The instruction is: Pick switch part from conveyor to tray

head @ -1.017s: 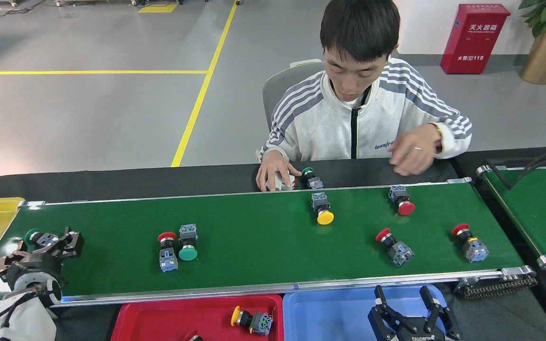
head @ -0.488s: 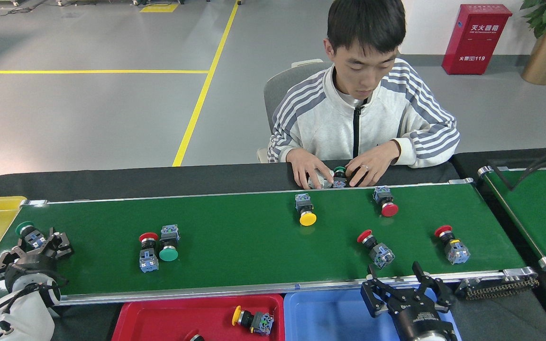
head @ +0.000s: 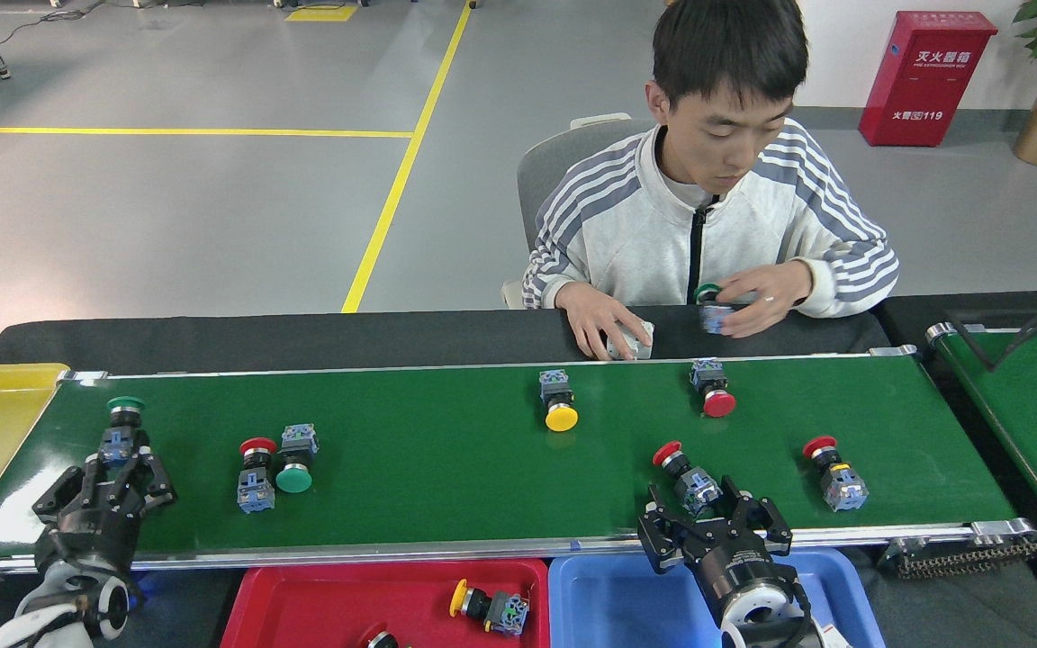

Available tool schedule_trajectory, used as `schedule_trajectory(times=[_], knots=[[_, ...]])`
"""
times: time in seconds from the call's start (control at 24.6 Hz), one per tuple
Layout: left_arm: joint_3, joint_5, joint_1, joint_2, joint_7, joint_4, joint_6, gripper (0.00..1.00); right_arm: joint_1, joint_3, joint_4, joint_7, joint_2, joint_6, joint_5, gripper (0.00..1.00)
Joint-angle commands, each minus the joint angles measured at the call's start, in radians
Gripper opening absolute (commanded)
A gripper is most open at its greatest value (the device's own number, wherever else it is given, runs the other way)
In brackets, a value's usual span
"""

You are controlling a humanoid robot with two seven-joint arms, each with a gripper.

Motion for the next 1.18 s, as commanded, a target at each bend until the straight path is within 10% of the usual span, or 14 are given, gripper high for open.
schedule_trajectory(times=[0.0,0.12,0.24,0.41,0.45,0.53,0.73,1.14], knots=[[0.009,0.013,0.103,0.004,-0.02,-0.197,-0.241,0.25,-0.012,0.003,-0.016,-0.007,-0.002,-0.035,-0.003,0.16],[-0.005,0.017,0.283,-0.057,-0.036,-0.399,-0.293,0.84,-0.008,0.011,-0.042,-0.01,0.003,-0.098,-0.003,0.08],[-0.082,0.01,0.338,-0.168,-0.039,-0.418,-0.286,0.99,0.008,0.083,-0.095,-0.015,0.0,-0.18,-0.004,0.03],[-0.108,0.01,0.344,-0.175,-0.039,-0.418,-0.211,0.99,0.04,0.212,-0.175,-0.032,0.002,-0.286,-0.003,0.06],[-0.105,0.01,0.343,-0.174,-0.039,-0.418,-0.197,0.99,0.045,0.26,-0.181,-0.044,0.002,-0.311,-0.003,0.24],[-0.091,0.01,0.333,-0.177,-0.039,-0.415,-0.146,0.99,0.052,0.345,-0.183,-0.109,0.0,-0.354,-0.003,1.0],[0.001,0.023,0.312,-0.161,-0.037,-0.381,0.19,0.99,0.069,0.418,-0.18,-0.135,-0.003,-0.404,-0.003,1.0],[0.121,0.025,0.218,-0.12,-0.128,-0.226,0.193,0.99,0.163,0.18,-0.215,-0.219,0.008,-0.127,-0.013,1.0]])
